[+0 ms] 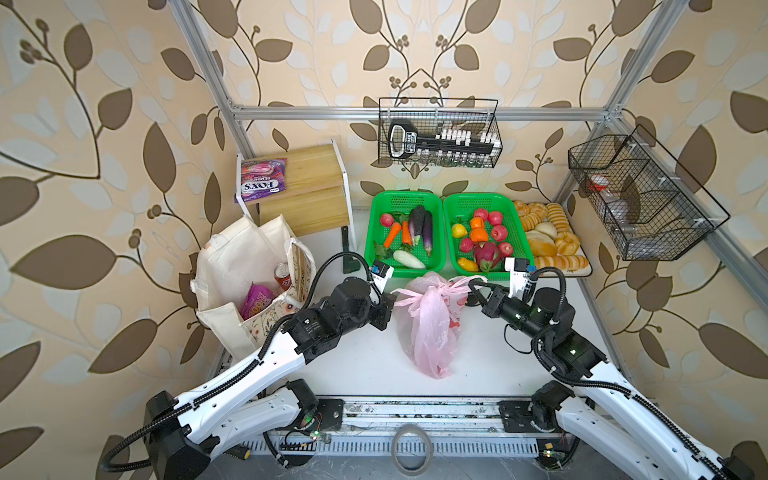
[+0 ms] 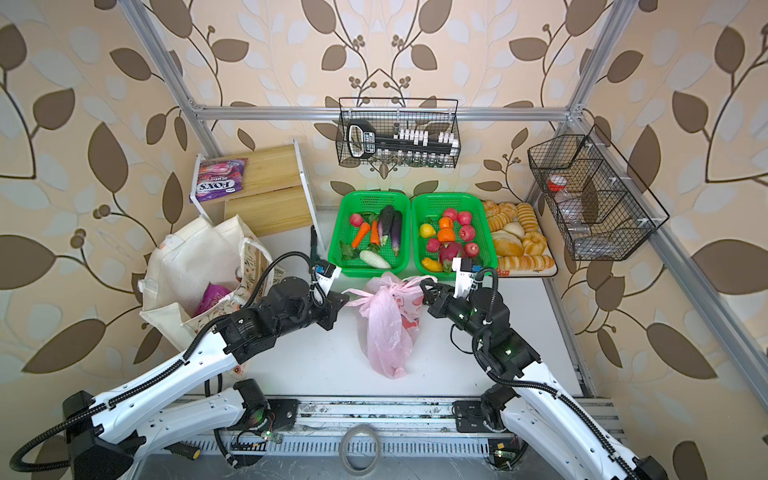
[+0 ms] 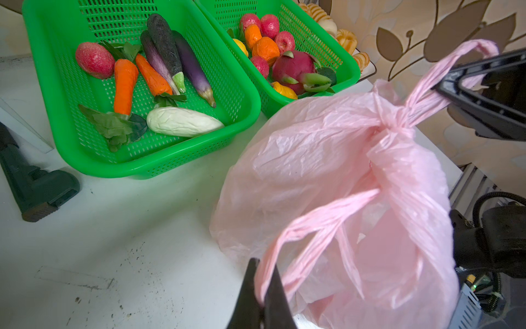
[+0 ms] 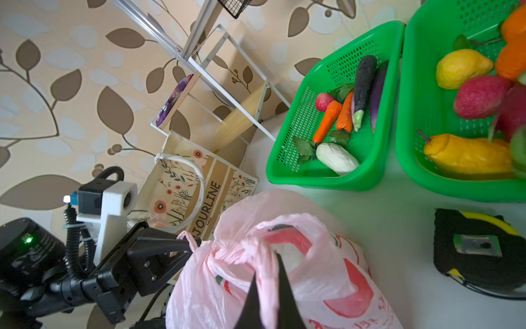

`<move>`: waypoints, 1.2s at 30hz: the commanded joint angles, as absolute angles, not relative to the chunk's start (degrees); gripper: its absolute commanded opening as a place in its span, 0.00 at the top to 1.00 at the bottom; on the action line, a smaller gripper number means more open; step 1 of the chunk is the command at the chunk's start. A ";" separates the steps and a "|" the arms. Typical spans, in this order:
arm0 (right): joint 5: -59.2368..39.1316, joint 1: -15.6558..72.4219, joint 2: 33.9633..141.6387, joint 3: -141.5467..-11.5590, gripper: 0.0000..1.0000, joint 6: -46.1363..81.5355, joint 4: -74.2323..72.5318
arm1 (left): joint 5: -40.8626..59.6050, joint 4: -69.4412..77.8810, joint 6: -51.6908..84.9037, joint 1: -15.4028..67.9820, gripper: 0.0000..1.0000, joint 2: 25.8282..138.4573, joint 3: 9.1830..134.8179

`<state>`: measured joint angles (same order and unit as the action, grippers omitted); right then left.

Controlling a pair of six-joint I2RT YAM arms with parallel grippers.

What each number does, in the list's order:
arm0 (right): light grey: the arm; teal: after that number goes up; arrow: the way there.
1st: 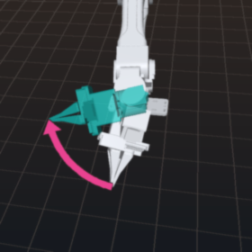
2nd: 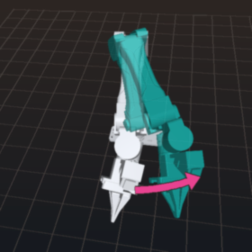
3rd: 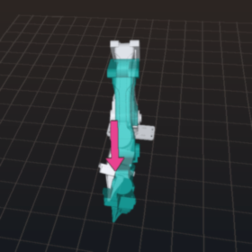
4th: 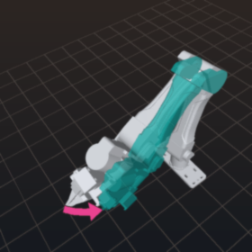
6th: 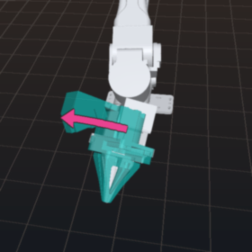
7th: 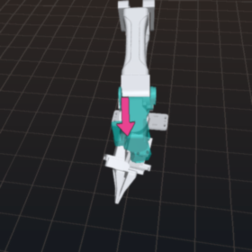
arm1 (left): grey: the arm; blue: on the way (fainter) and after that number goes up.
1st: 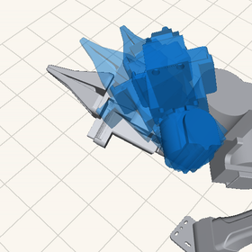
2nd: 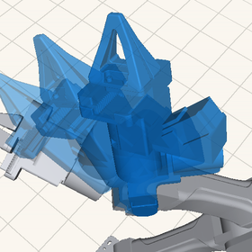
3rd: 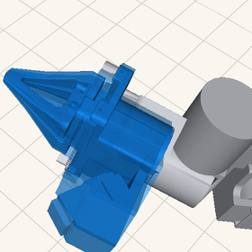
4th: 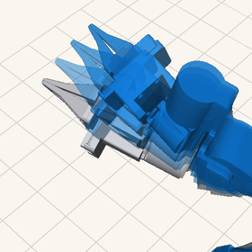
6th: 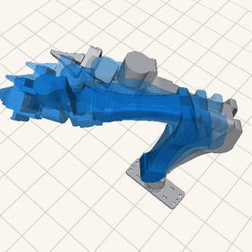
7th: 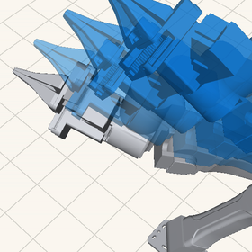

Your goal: Place the mixed food into the grocery bags and tie them

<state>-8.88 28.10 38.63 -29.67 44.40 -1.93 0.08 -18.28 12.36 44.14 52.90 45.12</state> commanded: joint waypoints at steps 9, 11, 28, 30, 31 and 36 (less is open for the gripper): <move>5.49 27.88 29.18 -32.45 1.00 42.59 3.70 | -15.05 -30.56 15.59 41.59 1.00 50.34 51.31; 10.02 27.66 28.02 -31.09 1.00 41.64 8.08 | -15.10 -31.77 17.24 39.93 1.00 49.58 49.16; 16.68 24.61 27.06 -28.78 1.00 43.43 12.34 | -18.86 -32.84 23.31 37.56 1.00 49.58 44.85; 18.97 24.52 27.03 -31.46 1.00 41.97 13.77 | -21.89 -33.64 22.21 37.55 1.00 48.14 46.26; 20.13 24.52 26.86 -31.92 1.00 41.31 14.13 | -23.21 -33.83 21.87 37.53 1.00 47.34 46.45; 21.52 23.76 26.85 -27.42 1.00 42.98 14.54 | -22.71 -32.96 23.78 37.28 1.00 46.19 42.21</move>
<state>10.87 25.74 27.22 -29.98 43.16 11.51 -12.86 -26.17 23.81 38.96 46.30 44.97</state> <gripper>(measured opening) 0.047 0.046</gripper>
